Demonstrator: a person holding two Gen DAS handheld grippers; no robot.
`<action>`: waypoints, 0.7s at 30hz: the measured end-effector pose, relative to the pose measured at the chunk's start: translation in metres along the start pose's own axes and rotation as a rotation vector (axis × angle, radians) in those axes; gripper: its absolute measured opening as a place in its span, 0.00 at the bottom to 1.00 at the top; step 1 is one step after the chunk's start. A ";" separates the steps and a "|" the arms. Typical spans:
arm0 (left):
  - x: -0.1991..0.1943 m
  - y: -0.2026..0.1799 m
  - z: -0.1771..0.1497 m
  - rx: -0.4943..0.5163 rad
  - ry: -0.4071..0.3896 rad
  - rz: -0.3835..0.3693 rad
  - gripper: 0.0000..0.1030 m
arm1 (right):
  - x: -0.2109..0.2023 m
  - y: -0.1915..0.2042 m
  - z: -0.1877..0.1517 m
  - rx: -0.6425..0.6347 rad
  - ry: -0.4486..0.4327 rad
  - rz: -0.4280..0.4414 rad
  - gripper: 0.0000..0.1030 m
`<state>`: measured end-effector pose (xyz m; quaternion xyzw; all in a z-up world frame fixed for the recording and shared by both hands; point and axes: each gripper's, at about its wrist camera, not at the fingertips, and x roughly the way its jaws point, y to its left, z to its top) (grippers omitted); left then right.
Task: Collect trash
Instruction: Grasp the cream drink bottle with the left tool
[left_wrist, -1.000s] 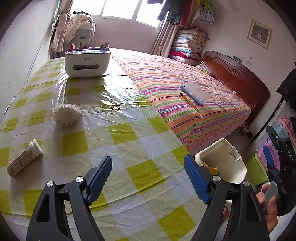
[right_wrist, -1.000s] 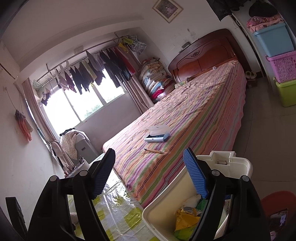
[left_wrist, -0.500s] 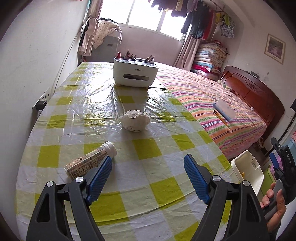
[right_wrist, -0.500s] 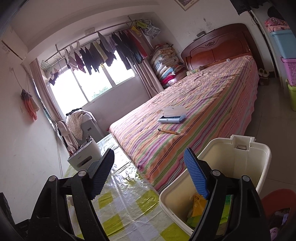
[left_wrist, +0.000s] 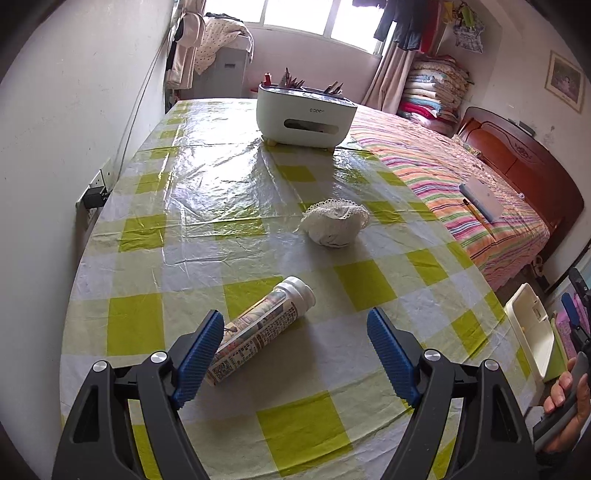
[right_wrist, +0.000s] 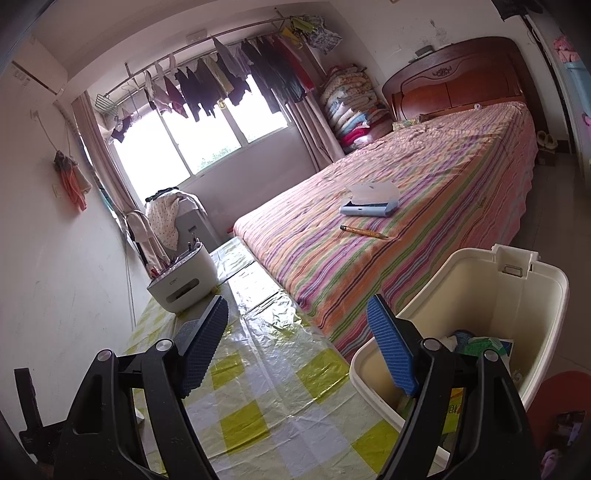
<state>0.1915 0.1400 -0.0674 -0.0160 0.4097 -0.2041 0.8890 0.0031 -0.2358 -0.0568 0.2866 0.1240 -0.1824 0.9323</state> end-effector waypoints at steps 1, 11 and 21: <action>0.004 0.004 0.002 -0.013 0.009 -0.013 0.75 | 0.001 0.001 -0.001 -0.002 0.004 0.002 0.74; 0.042 0.025 0.007 -0.072 0.136 -0.013 0.75 | 0.010 0.006 -0.007 -0.012 0.054 0.015 0.74; 0.048 0.012 -0.003 -0.020 0.181 0.026 0.59 | 0.016 0.013 -0.011 -0.030 0.080 0.021 0.74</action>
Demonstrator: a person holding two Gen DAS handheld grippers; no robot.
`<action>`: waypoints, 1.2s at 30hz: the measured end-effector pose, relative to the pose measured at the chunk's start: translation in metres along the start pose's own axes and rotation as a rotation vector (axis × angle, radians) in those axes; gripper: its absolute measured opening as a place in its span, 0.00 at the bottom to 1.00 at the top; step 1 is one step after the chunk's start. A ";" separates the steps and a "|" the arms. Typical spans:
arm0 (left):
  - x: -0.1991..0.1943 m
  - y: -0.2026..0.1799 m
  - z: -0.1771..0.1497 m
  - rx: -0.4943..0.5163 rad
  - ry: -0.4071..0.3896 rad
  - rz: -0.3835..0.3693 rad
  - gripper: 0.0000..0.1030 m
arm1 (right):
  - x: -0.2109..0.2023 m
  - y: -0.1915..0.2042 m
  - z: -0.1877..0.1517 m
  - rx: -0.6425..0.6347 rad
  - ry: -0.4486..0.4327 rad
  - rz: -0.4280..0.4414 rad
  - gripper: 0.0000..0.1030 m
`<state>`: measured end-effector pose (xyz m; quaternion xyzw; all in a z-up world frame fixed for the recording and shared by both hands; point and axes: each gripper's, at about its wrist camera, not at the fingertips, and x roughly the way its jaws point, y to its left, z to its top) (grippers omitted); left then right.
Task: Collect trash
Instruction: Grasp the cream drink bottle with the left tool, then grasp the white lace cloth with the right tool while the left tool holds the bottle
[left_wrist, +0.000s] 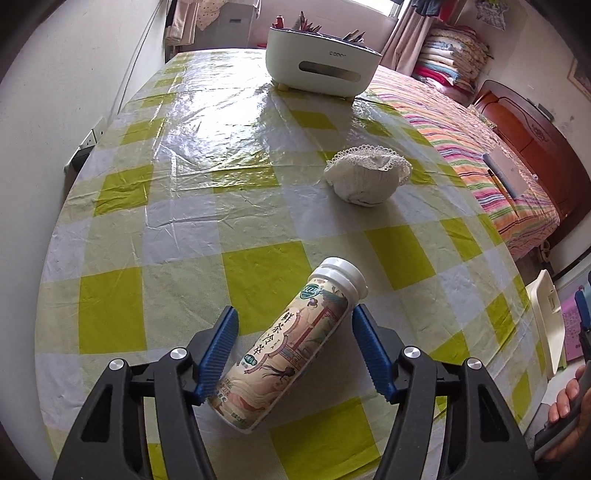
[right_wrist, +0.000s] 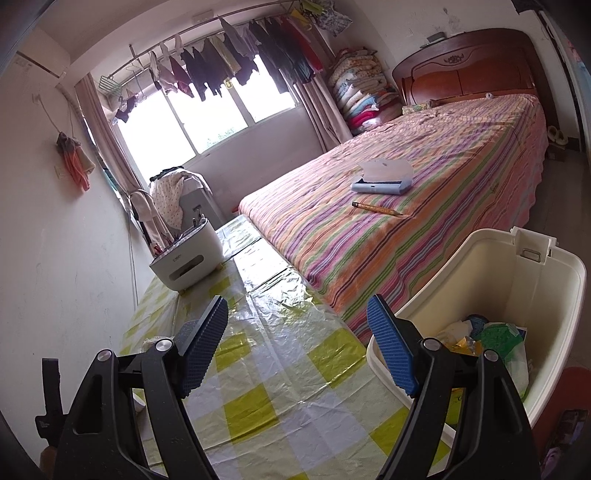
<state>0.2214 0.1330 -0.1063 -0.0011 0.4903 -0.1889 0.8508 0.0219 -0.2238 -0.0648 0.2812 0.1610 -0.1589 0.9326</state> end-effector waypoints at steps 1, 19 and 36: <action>0.000 0.000 0.000 -0.003 0.001 0.004 0.57 | 0.001 0.002 -0.001 -0.007 0.002 0.004 0.74; -0.012 -0.010 -0.017 -0.076 0.014 -0.072 0.29 | 0.081 0.160 -0.009 -0.485 0.244 0.352 0.75; -0.020 -0.004 -0.022 -0.105 0.009 -0.095 0.28 | 0.183 0.254 -0.079 -0.818 0.486 0.395 0.67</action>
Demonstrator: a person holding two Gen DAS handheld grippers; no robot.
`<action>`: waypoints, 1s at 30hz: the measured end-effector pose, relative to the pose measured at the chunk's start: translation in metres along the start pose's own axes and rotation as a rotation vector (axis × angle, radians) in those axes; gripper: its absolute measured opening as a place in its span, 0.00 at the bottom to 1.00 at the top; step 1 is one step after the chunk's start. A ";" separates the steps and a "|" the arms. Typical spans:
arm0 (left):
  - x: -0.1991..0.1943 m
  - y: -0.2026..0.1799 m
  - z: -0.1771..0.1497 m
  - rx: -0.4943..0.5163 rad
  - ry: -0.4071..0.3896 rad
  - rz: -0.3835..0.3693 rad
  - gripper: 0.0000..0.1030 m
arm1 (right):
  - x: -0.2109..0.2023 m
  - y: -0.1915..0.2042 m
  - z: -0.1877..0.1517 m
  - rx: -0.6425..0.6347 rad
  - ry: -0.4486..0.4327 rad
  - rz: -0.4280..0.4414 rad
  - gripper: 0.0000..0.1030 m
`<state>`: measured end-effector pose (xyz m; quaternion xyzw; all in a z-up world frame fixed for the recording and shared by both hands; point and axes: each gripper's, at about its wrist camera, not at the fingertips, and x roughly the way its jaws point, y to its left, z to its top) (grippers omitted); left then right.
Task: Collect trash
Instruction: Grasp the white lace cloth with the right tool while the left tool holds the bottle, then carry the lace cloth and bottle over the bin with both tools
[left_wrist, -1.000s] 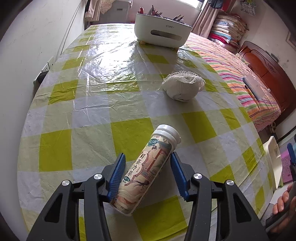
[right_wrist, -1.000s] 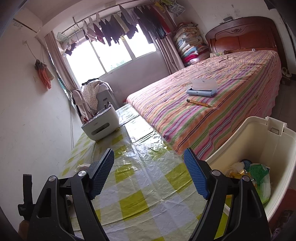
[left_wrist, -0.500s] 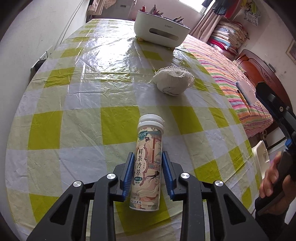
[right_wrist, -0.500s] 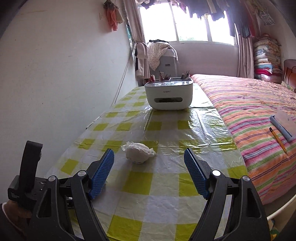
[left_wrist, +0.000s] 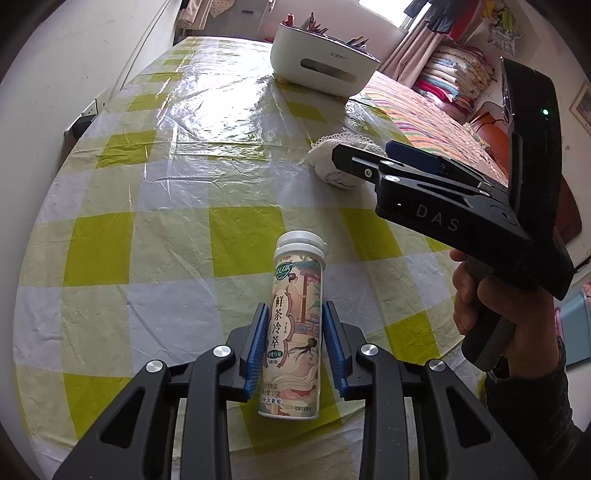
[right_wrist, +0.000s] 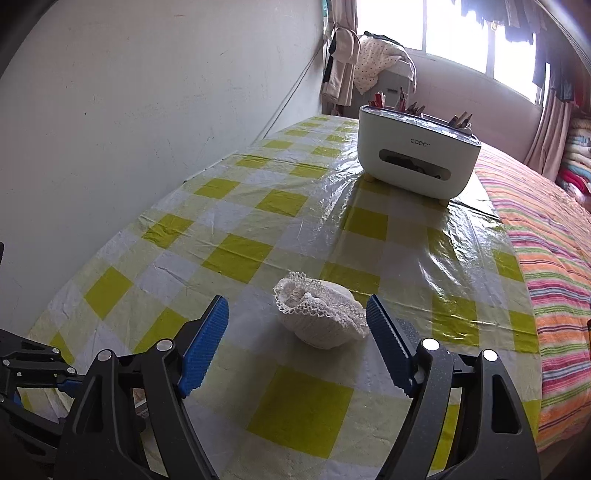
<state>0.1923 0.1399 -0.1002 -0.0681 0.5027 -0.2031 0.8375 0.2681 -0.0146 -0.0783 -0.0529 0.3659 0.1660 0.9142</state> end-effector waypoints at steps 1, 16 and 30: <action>0.000 0.000 0.000 0.001 0.000 0.001 0.28 | 0.005 -0.003 -0.001 0.007 0.020 0.001 0.57; -0.005 -0.014 -0.004 0.030 -0.027 0.001 0.28 | -0.025 -0.025 -0.031 0.173 0.028 0.034 0.15; -0.012 -0.034 -0.011 0.065 -0.042 -0.027 0.28 | -0.095 -0.034 -0.088 0.266 -0.058 -0.014 0.02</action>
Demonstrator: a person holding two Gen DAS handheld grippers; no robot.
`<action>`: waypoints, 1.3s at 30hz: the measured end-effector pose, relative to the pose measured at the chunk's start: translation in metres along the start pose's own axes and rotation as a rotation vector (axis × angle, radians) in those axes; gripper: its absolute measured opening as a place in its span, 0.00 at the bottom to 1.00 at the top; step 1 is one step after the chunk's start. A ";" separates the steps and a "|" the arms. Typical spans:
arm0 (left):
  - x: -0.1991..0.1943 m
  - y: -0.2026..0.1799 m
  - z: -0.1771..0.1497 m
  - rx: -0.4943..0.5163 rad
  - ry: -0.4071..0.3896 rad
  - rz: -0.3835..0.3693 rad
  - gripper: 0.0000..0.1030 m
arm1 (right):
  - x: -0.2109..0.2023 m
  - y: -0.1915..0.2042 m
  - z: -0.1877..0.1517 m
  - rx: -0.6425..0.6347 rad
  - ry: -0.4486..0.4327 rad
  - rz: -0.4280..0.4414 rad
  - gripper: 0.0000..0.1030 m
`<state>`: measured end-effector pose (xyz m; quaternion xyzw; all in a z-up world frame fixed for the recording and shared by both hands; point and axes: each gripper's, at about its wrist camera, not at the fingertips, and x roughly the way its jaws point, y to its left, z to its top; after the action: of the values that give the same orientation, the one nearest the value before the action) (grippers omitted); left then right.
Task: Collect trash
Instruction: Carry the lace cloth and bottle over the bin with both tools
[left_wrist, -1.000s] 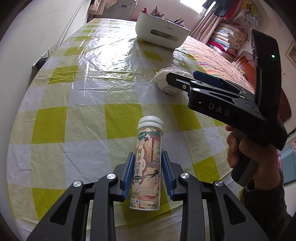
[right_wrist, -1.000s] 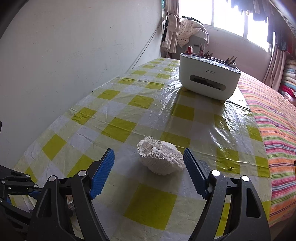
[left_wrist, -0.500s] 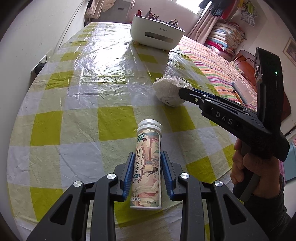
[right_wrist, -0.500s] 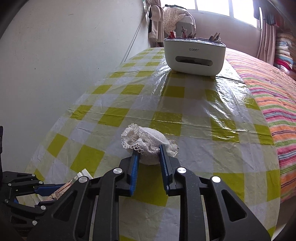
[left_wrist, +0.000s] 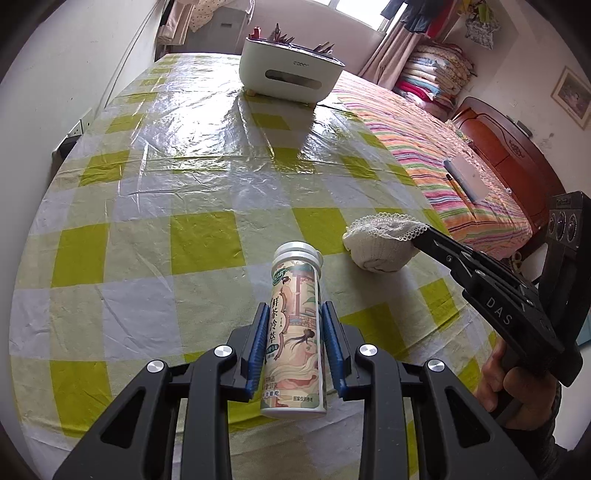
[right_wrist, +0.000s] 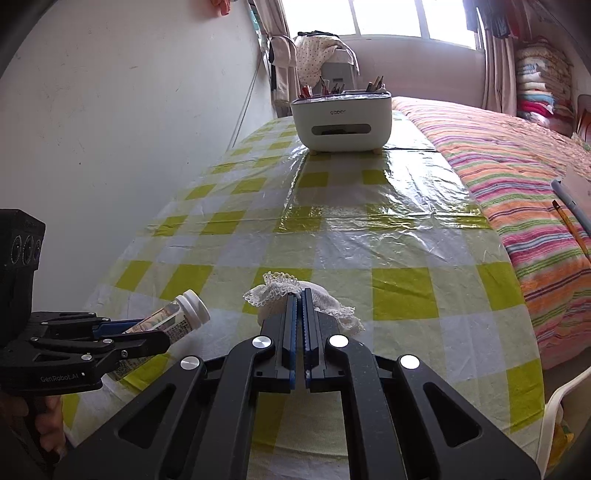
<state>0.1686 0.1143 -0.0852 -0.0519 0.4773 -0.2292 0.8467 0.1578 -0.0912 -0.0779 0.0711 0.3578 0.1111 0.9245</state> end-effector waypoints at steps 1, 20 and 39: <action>0.000 -0.001 -0.001 0.002 0.000 0.001 0.28 | -0.002 -0.001 -0.003 0.006 -0.002 0.000 0.02; -0.005 -0.060 -0.009 0.148 -0.067 0.023 0.28 | -0.056 -0.039 -0.032 0.139 -0.095 -0.037 0.02; 0.010 -0.133 -0.018 0.279 -0.054 -0.042 0.28 | -0.111 -0.093 -0.064 0.308 -0.205 -0.164 0.02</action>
<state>0.1129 -0.0064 -0.0623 0.0502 0.4168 -0.3094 0.8532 0.0493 -0.2062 -0.0732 0.1933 0.2789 -0.0282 0.9402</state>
